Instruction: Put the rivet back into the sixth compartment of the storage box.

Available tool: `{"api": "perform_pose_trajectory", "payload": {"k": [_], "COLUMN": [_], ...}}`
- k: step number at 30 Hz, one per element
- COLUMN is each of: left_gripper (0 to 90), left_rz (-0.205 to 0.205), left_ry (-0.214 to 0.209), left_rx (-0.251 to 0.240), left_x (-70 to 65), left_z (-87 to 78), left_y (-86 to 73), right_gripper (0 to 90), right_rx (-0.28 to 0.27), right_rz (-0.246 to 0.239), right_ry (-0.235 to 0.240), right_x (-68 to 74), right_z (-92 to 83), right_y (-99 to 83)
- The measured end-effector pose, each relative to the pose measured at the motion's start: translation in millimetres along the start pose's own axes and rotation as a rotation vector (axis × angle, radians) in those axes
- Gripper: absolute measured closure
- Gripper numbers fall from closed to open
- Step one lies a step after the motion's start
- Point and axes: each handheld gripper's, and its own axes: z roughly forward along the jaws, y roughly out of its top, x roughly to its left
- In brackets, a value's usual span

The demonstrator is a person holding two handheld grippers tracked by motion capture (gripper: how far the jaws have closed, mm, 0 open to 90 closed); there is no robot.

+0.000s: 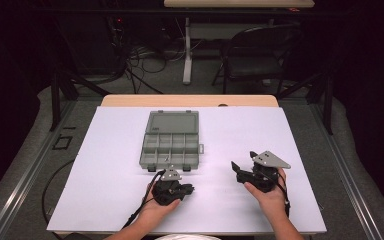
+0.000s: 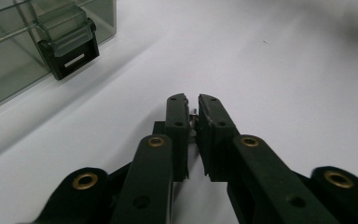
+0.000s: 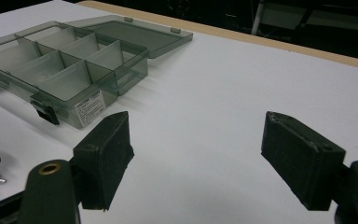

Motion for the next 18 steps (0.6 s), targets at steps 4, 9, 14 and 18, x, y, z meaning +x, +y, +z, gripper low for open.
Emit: {"api": "perform_pose_trajectory", "payload": {"k": [4, 9, 14, 18], "left_gripper": [86.0, 86.1, 86.1, 86.1], "left_rz": [0.000, 0.000, -0.006, -0.022], "left_ry": [-0.003, -0.006, 0.009, 0.014], "left_rx": [0.003, 0.001, -0.020, -0.046], "left_x": [0.4, 0.8, 3.1, 8.3], "left_z": [0.1, -0.9, -6.5, -14.1], "left_y": [0.1, 0.8, 3.5, 6.6], "right_gripper": [23.1, 23.1, 23.1, 23.1], "right_rx": [0.001, -0.001, 0.000, 0.001], "right_rz": [0.000, -0.001, -0.002, -0.002], "right_ry": [0.000, 0.000, 0.000, 0.000], "right_x": [-0.1, -0.2, 0.0, 0.1], "right_z": [0.1, 0.1, 0.1, 0.2], "right_y": [0.0, 0.1, 0.1, 0.1]}}
